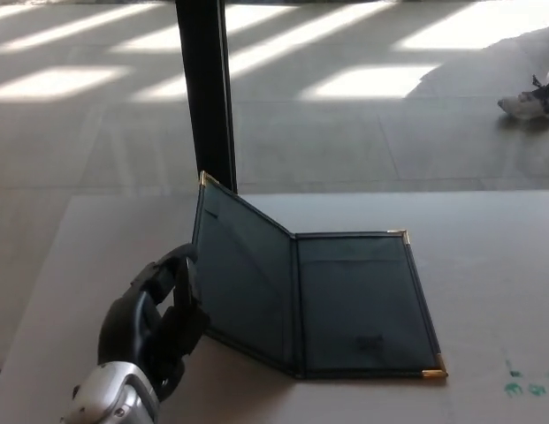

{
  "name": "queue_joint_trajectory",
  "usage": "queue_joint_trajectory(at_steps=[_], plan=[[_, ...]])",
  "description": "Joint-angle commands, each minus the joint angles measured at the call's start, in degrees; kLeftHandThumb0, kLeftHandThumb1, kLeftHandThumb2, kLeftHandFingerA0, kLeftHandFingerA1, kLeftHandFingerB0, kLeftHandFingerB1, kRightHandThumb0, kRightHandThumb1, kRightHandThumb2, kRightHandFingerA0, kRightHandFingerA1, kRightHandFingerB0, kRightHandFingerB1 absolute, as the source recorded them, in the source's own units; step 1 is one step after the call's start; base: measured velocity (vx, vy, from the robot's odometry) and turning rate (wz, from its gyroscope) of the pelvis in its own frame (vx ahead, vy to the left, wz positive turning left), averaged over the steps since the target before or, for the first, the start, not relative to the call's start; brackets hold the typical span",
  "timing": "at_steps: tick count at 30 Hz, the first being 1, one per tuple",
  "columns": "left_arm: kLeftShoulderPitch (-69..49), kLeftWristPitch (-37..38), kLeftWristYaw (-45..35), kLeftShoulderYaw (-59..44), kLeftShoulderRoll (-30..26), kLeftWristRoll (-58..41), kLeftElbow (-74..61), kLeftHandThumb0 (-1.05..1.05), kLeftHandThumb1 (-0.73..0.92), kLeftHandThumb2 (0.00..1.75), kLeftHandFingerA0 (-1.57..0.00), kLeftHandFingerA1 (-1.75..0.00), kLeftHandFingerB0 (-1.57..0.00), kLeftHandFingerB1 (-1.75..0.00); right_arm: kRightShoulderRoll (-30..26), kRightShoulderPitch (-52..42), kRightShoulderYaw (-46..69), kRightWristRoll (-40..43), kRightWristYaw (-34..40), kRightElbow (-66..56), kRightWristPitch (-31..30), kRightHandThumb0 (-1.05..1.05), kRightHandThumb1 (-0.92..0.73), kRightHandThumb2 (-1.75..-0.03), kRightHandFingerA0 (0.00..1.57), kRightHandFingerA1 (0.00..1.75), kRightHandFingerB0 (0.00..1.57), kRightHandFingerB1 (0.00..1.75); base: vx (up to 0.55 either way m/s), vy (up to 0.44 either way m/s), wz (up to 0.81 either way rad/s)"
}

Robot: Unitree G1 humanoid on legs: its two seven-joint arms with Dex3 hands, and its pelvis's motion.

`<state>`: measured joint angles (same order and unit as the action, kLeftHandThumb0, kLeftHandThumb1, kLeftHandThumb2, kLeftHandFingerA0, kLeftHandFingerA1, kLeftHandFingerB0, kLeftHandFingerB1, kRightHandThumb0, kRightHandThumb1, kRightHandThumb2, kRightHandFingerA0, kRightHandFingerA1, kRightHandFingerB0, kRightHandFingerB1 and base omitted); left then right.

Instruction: The robot uses its left hand to push the cover of the diary kept in the middle of the desk to close it

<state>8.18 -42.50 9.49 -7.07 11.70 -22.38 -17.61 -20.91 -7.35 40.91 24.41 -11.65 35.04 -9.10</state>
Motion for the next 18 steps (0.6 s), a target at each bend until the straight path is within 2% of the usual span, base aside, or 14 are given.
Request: queue_joint_trajectory(at_steps=[1,2,4,5,8,9,10,15,16,17,18], plan=[[-1.7,-0.4,1.3,0.1,2.6,-1.0,0.4,-0.67,0.92,0.78,-0.20,-0.49,-0.18,-0.44,-0.2,-1.4,0.3,1.0,0.9,-3.3,-1.3,-0.80,-0.83,-0.66,0.87,0.72,0.73,0.63,0.00,0.000,0.00],[-1.3,-0.1,1.6,0.2,2.8,-1.0,0.7,-0.68,0.92,0.77,-0.21,-0.51,-0.19,-0.45,-0.4,-1.4,0.2,1.0,0.3,-2.5,-0.8,-0.71,-0.67,-1.18,0.84,0.77,0.69,0.73,0.00,0.000,0.00],[-1.1,0.3,1.8,0.4,2.9,-1.0,1.0,-0.68,0.92,0.77,-0.21,-0.51,-0.19,-0.45,-0.7,-1.2,0.0,0.8,-0.4,-1.3,-0.1,-0.71,-0.67,-1.18,0.84,0.77,0.69,0.73,0.00,0.000,0.00],[-0.5,1.0,1.8,1.0,3.5,-1.0,1.6,-0.67,0.92,0.78,-0.21,-0.50,-0.20,-0.44,-1.0,-0.3,0.1,0.6,0.2,0.4,0.4,-0.78,-0.85,-0.65,0.92,0.70,0.76,0.61,0.00,0.000,0.00],[3.1,2.9,2.2,3.5,5.8,-0.6,5.4,-0.66,0.92,0.79,-0.17,-0.44,-0.16,-0.39,-0.8,-0.9,0.0,0.6,0.4,-0.4,0.2,-0.79,-0.84,-0.66,0.90,0.68,0.78,0.61,0.00,0.000,0.00],[4.7,4.1,2.4,4.3,6.9,-0.6,7.0,-0.67,0.92,0.79,-0.17,-0.48,-0.16,-0.42,-0.7,-0.9,0.0,0.5,0.5,-0.5,0.2,-0.81,-0.83,-0.66,0.89,0.69,0.79,0.61,0.00,0.000,0.00],[6.7,5.3,3.2,5.0,8.6,-0.6,8.4,-0.68,0.92,0.78,-0.18,-0.47,-0.16,-0.42,-0.5,-1.4,0.0,0.8,0.3,-1.6,-0.3,-0.82,-0.85,-0.65,0.87,0.72,0.73,0.62,0.00,0.000,0.00],[9.1,6.2,4.4,6.0,9.7,-1.0,10.0,-0.69,0.92,0.78,-0.20,-0.47,-0.16,-0.42,-0.5,-1.9,-0.1,1.1,0.0,-2.4,-0.8,-0.82,-0.84,-0.64,0.88,0.70,0.76,0.61,0.00,0.000,0.00],[15.7,6.9,5.6,7.5,12.1,-0.2,12.7,-0.70,0.92,0.70,-0.30,-0.49,-0.25,-0.42,-0.6,-2.0,0.1,1.1,0.4,-2.3,-0.9,-0.81,-0.84,-0.65,0.88,0.70,0.75,0.62,0.00,0.000,0.00],[23.4,7.8,7.0,8.8,14.9,0.5,15.6,-0.70,0.92,0.70,-0.30,-0.49,-0.25,-0.42,-0.7,-2.4,0.3,1.1,0.4,-2.6,-1.0,-0.81,-0.84,-0.65,0.88,0.70,0.75,0.62,0.00,0.000,0.00],[25.6,7.9,6.7,9.2,14.8,0.7,16.3,-0.70,0.92,0.70,-0.31,-0.46,-0.24,-0.40,-0.9,-2.3,0.2,0.9,0.1,-2.2,-0.5,-0.81,-0.84,-0.66,0.90,0.71,0.76,0.62,0.00,0.000,0.09]])
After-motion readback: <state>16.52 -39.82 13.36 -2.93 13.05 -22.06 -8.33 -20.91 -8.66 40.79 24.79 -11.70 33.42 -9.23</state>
